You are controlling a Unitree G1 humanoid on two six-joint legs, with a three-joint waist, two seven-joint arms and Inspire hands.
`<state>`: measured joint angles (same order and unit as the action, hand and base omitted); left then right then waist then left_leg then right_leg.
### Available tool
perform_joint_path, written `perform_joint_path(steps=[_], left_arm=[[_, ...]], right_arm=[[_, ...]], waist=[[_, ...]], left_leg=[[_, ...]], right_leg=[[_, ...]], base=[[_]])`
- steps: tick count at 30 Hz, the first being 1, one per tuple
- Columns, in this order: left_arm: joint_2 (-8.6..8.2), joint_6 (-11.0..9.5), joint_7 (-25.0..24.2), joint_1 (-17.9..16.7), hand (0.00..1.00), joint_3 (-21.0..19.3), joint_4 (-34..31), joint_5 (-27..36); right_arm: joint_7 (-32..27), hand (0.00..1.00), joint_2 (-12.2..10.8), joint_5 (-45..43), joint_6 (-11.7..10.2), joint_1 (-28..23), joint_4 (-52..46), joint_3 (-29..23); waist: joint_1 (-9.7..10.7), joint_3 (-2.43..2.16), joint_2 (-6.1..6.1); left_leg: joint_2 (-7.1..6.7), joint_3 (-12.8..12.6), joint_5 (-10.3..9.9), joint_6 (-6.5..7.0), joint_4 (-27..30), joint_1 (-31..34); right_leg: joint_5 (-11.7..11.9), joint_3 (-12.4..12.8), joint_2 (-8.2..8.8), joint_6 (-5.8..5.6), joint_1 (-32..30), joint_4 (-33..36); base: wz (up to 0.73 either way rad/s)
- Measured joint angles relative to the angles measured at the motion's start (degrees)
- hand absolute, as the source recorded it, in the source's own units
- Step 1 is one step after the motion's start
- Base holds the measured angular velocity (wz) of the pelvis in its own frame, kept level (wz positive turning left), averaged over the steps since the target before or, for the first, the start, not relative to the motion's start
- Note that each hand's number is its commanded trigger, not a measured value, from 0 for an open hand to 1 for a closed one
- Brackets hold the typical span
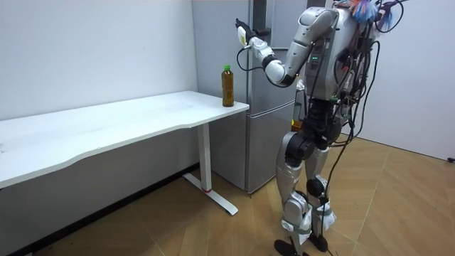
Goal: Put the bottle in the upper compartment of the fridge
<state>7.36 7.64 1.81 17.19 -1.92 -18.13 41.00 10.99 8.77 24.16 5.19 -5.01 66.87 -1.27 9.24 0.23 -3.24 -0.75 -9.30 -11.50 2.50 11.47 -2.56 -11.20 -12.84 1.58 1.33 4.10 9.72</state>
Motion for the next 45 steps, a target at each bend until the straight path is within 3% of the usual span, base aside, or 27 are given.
perform_joint_path(steps=[8,28,29,30,32,34,36,40,45], left_arm=[[0.07,0.24,-1.27,0.12,0.0,2.28,-0.82,1.4],[0.41,1.14,-4.93,0.11,0.0,6.85,-3.14,4.53],[0.63,1.23,-5.07,0.11,0.34,7.15,-3.72,4.52],[1.04,1.56,-5.19,0.11,0.55,7.4,-4.57,4.52],[1.44,2.08,-5.74,0.11,0.71,7.83,-5.81,4.52],[1.56,2.41,-6.73,0.11,0.94,8.06,-6.43,4.52],[2.36,2.46,-8.69,0.11,1.0,8.99,-6.76,4.56],[3.72,2.54,-11.41,-0.3,1.0,9.94,-6.77,4.59],[3.67,3.54,-11.71,-0.73,0.98,10.58,-6.25,4.52]], right_arm=[[0.37,0.0,0.8,0.24,1.23,0.63,0.7,0.03],[-0.32,0.0,0.79,0.53,1.78,0.76,0.64,0.16],[-0.32,0.0,0.79,0.53,1.79,0.79,0.61,0.16],[-0.3,0.0,0.79,0.53,1.81,0.77,0.59,0.17],[-0.29,0.0,0.8,0.52,1.83,0.75,0.58,0.17],[-0.29,0.0,0.86,0.53,1.83,0.7,0.52,0.17],[-0.29,0.0,0.87,0.53,1.83,0.65,0.51,0.18],[-0.32,0.0,1.01,0.78,1.8,0.66,0.55,0.84],[-0.36,0.0,1.25,1.01,1.74,0.99,0.59,2.24]], waist=[[0.11,-0.4,-0.61],[-0.19,-0.39,-0.58],[-0.19,-0.39,-0.59],[-0.19,-0.4,-0.6],[-0.17,-0.45,-0.67],[-0.12,-0.57,-0.84],[-0.24,-0.59,-0.85],[-0.35,-0.56,-0.81],[-0.25,-0.39,-0.59]], left_leg=[[-0.06,-0.11,0.09,0.15,0.26,0.87],[-0.25,-0.16,0.36,0.57,0.23,1.37],[-0.26,-0.15,0.37,0.57,0.23,1.43],[-0.27,-0.15,0.37,0.57,0.23,1.51],[-0.28,-0.14,0.37,0.58,0.23,1.62],[-0.32,-0.15,0.37,0.58,0.23,1.8],[-0.38,-0.16,0.37,0.58,0.22,1.85],[-0.53,-0.19,0.46,0.74,0.22,1.84],[-0.81,-0.14,0.75,1.24,0.06,1.87]], right_leg=[[0.02,-1.68,0.25,-0.03,-0.01,-0.12],[0.13,-2.89,0.61,-0.26,-0.03,-0.27],[0.14,-2.89,0.62,-0.27,-0.09,-0.3],[0.16,-2.9,0.62,-0.3,-0.12,-0.38],[0.26,-2.93,0.6,-0.39,-0.07,-0.71],[0.37,-2.97,0.59,-0.45,-0.09,-0.95],[0.39,-3.0,0.62,-0.48,-0.08,-0.99],[0.51,-3.12,0.77,-0.69,0.06,-0.98],[0.76,-3.1,1.03,-1.11,0.03,-0.99]], base=[[0.11],[0.03],[0.0],[0.0],[0.0],[0.0],[0.0],[0.02],[0.03]])
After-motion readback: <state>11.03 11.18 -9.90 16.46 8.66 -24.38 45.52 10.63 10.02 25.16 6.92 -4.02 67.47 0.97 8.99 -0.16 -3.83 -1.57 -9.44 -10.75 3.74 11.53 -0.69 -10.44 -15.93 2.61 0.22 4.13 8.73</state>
